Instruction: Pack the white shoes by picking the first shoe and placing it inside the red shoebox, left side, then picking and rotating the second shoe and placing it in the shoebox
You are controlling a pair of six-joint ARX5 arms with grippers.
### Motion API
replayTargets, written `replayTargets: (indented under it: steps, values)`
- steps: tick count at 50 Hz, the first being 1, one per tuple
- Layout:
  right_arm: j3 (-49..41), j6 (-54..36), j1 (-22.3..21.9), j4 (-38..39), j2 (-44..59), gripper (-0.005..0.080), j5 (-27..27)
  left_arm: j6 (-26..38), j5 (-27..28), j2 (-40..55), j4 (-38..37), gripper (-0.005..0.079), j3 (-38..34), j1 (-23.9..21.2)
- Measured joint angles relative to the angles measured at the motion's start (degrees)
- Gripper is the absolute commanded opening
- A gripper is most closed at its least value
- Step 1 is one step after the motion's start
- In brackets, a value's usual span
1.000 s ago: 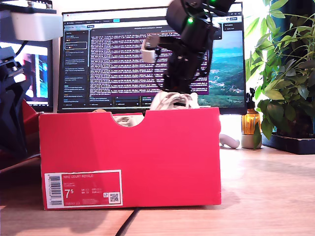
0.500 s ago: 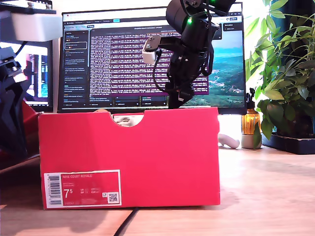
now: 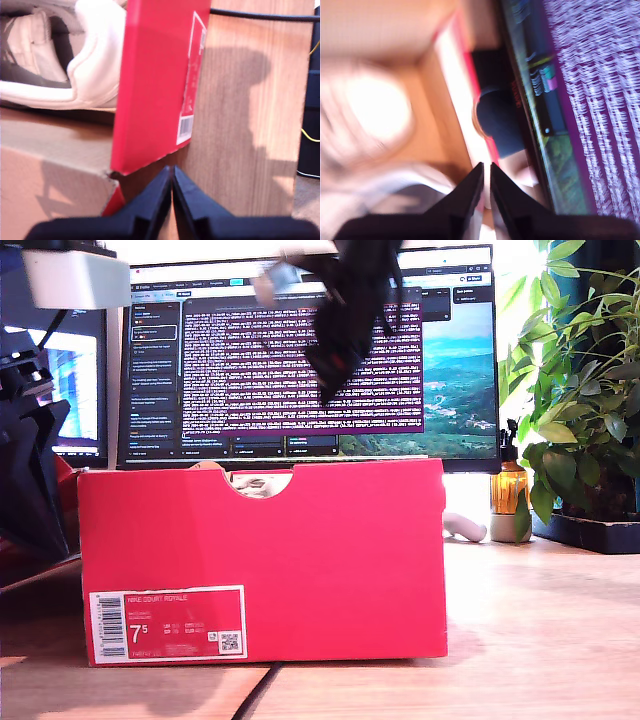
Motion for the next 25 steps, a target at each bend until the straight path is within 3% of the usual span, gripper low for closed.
replayTargets:
  steps: [4, 11, 25]
  values:
    - [2.5, 6.9, 0.8, -5.1, 0.0, -0.0013, 0.8, -2.5, 0.1, 0.0, -0.3, -0.0019, 0.0, 0.0]
    - [4.0, 10.9, 0.6, -9.5, -0.4, -0.0012, 0.9, -3.1, -0.3, 0.0, -3.6, -0.0019, 0.0, 0.0]
    - [4.0, 22.4, -5.2, -14.7, -0.5, -0.0012, -2.8, -10.1, 0.3, -6.5, -7.6, -0.0019, 0.1, -1.8]
